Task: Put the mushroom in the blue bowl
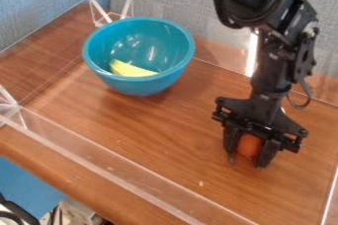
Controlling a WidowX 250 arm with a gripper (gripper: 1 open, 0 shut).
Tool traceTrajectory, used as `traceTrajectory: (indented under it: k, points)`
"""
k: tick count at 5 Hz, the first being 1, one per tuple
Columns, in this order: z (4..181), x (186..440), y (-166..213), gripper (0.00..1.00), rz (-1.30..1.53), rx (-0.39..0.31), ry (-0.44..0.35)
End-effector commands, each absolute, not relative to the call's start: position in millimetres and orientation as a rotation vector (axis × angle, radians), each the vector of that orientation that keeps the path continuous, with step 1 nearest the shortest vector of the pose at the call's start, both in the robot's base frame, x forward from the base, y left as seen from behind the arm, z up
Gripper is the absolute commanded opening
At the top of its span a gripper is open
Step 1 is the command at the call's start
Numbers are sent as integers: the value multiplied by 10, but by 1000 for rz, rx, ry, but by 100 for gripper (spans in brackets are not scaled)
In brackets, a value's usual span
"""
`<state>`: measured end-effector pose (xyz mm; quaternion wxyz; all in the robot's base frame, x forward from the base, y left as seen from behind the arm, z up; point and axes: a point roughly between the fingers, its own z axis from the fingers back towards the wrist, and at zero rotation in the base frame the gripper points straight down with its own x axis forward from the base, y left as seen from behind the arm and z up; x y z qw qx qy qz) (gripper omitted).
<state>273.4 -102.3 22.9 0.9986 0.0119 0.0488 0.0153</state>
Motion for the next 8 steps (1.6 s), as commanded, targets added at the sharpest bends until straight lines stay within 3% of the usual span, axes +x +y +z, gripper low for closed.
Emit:
traceTrajectory:
  k: [1, 3, 4, 7, 8]
  points:
    - [243, 2705, -1006, 0, -17, 22, 107]
    - [773, 2618, -758, 0, -35, 45, 30]
    - [1037, 2639, -415, 0, -18, 56, -7]
    - [1167, 3296, -800, 0, -93, -18, -50]
    - [1134, 3529, -1064, 0, -137, -40, -43]
